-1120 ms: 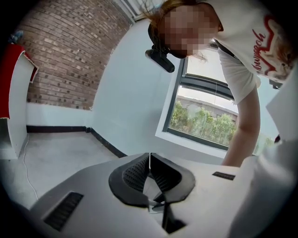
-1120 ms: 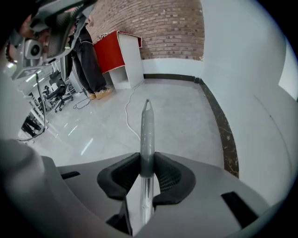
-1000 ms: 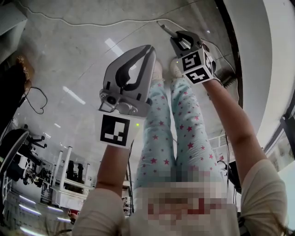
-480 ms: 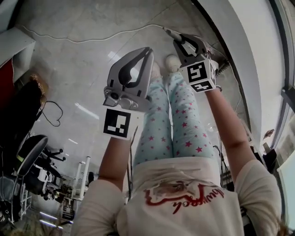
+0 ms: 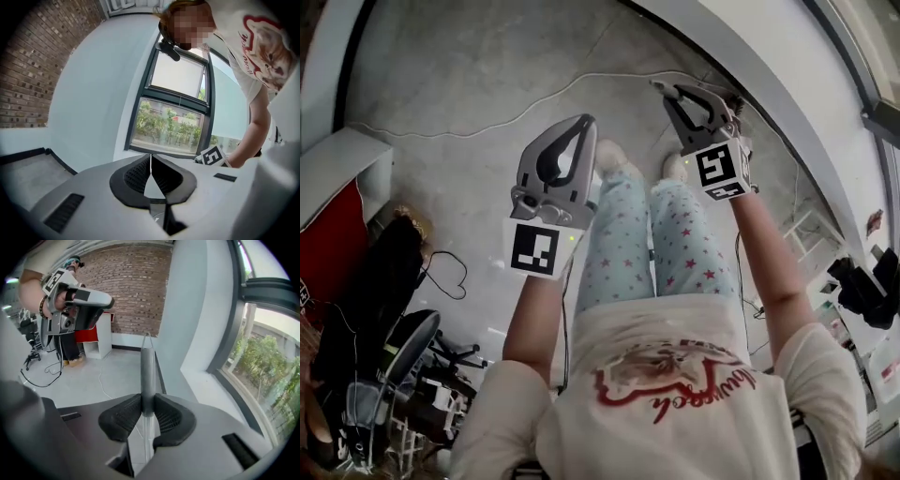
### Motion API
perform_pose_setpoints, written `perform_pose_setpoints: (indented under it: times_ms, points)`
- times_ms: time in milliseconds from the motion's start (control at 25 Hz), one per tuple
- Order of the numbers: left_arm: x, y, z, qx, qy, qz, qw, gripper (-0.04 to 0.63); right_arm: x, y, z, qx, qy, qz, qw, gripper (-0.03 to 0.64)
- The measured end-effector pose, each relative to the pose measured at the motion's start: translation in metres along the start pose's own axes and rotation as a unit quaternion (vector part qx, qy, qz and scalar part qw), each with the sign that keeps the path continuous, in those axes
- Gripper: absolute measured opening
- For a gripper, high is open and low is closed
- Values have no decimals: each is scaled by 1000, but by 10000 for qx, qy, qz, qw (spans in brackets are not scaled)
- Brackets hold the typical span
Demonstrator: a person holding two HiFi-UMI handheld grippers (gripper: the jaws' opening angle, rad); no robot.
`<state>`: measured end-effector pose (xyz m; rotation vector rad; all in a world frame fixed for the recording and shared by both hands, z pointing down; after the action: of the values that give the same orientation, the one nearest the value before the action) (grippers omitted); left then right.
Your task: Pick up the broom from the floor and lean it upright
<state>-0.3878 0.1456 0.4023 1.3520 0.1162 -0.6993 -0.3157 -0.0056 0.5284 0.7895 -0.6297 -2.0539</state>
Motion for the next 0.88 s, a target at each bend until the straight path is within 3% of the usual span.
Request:
perform_pose_setpoints:
  times_ms: [120,320,560,760,880]
  points:
    - [19,-11,10,-52,382,131,9992,25,18,4,-29,3,373,121,9992,100]
    - [63,-24,18,-18,682,415,9968,25,31,21,-88,111,879,373,9954,100]
    - [109,-11,10,9,675,653,9956,25,44,40,-157,383,1654,630,9835,98]
    - [176,16,7,-187,892,776,9928,25,53,70,-242,523,2460,1062,9620,98]
    - [232,26,16,-211,1251,954,9873,25,57,97,-301,557,2997,1405,9420,98]
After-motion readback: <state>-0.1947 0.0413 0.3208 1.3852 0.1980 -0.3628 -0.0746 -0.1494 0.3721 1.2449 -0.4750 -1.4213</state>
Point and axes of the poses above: the fingertips, and each gripper's own axes: z forward along the fingers, x to its right, y out of its underside, the point moved 4 cm from there along -z, backward along the fingers, and after that the axes turned 13 degrees about -z, right-handed, at the moved point
